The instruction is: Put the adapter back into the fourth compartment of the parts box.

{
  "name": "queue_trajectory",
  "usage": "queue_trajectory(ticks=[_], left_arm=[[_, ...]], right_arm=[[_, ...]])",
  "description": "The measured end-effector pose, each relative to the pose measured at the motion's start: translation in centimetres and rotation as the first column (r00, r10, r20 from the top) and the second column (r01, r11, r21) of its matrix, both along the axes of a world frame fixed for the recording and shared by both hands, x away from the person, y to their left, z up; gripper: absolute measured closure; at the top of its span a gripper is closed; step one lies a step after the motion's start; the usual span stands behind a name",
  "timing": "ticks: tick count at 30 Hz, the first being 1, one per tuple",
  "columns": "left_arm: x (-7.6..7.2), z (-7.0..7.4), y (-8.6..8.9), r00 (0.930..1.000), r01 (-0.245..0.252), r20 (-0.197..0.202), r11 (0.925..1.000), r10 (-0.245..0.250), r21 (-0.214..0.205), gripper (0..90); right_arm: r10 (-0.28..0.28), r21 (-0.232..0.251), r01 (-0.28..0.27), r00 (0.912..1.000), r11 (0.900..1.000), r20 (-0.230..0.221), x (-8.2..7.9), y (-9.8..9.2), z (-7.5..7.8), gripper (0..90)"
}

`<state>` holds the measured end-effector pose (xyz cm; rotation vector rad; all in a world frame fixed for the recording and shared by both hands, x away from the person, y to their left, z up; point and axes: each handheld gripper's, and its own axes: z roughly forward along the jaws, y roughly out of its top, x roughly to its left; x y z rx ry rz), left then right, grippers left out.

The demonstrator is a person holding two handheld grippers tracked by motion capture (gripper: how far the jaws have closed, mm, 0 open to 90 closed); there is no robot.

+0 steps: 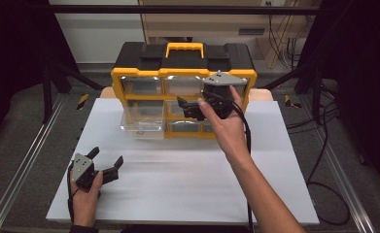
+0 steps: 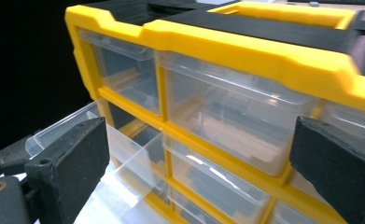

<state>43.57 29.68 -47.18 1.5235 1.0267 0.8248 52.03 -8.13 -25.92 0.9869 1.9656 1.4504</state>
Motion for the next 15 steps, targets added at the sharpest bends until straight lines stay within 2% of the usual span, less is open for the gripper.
queue_trajectory(ticks=[3,8,11,15], left_arm=[[-0.1,0.1,0.0,1.0000,0.000,0.006,1.0000,0.000,-0.003,1.9],[0.1,-0.1,0.0,1.0000,0.004,-0.006,1.0000,-0.004,0.003,2.0],[0.0,0.0,0.0,0.9999,0.009,-0.008,0.9999,-0.009,-0.012,2.1],[0.0,0.0,-0.2,0.9999,0.013,-0.006,0.9999,-0.013,-0.005,2.1]], right_arm=[[-0.015,0.007,0.015,0.9999,0.9999,0.001,0.0,-1.0,0.1,4.8],[-0.040,0.027,0.040,0.9992,0.9988,0.001,-0.1,-2.5,0.2,4.5],[-0.062,0.029,0.062,0.9981,0.9977,-0.009,0.0,-3.5,0.1,4.4],[-0.080,0.041,0.081,0.9966,0.9959,-0.018,0.2,-4.8,-0.2,4.4]])
